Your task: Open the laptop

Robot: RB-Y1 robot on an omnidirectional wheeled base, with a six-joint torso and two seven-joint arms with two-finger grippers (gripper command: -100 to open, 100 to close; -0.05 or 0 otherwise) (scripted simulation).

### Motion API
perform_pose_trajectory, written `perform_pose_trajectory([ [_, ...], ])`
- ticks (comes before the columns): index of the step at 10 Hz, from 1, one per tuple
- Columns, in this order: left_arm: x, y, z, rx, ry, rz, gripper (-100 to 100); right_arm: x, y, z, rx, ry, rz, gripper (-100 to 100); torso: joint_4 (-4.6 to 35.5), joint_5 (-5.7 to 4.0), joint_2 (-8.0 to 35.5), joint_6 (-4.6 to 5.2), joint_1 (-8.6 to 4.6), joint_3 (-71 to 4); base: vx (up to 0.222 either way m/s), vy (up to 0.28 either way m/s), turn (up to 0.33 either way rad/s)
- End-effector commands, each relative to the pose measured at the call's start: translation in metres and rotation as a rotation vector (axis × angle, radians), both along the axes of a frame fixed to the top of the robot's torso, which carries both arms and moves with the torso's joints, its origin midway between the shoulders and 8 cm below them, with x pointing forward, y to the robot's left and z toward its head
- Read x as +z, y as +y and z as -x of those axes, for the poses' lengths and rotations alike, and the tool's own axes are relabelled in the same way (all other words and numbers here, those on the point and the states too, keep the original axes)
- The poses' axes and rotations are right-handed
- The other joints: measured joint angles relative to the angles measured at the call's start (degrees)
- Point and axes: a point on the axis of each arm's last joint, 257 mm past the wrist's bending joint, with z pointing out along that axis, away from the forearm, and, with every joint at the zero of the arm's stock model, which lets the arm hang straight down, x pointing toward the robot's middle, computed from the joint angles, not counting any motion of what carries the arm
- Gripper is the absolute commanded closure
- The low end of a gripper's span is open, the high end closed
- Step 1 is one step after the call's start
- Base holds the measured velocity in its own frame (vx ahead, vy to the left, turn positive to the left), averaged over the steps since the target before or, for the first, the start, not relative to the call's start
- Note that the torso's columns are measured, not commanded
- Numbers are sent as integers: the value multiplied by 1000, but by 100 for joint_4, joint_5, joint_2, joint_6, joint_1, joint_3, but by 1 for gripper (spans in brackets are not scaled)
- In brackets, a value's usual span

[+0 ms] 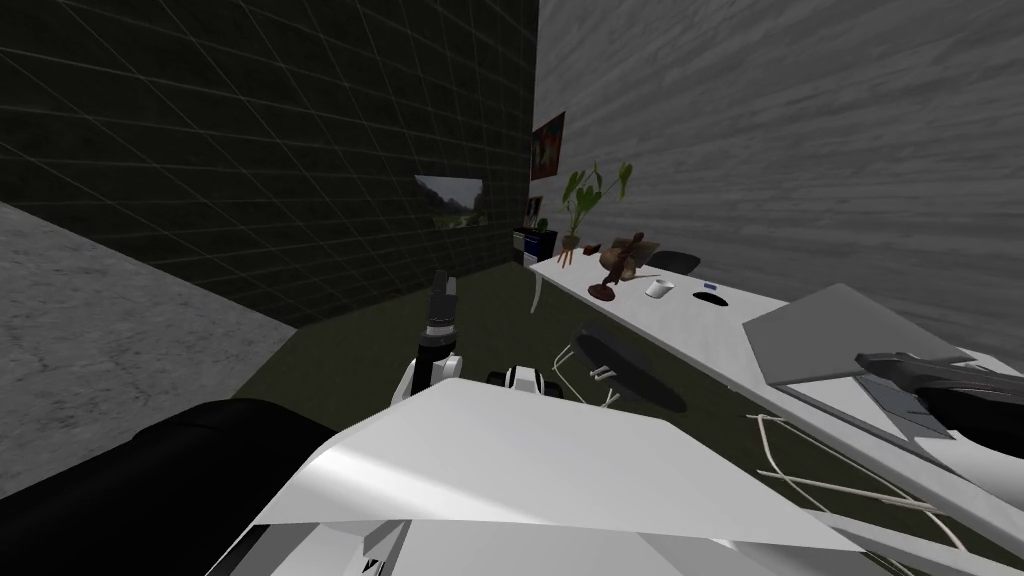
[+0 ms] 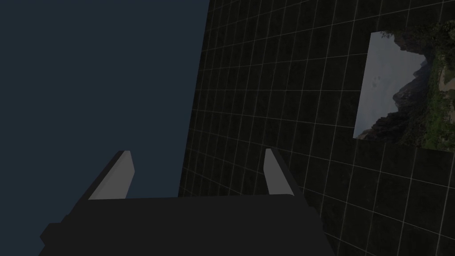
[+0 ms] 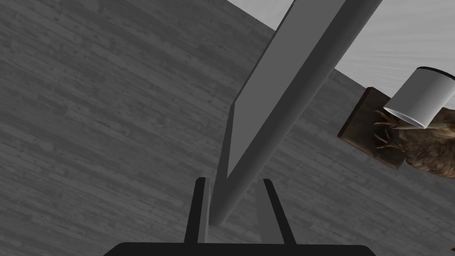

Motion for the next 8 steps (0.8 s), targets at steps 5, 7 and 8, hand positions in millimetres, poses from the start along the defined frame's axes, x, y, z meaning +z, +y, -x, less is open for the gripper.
perform_pose_trajectory([
  [5,0,0,0,0,0,0,0,-25,9,-11,-4,-207,-203,100,-7,-20,-9,-5,-35,-4,-76,-75,3],
  [7,0,0,0,0,0,0,0,-35,14,-16,-3,-264,-261,100,-13,-46,-9,10,-69,-1,-105,-84,-16],
  [8,0,0,0,0,0,0,0,-40,17,-18,-3,-292,-290,100,-15,-43,-19,14,-64,-7,-84,-82,-7],
])
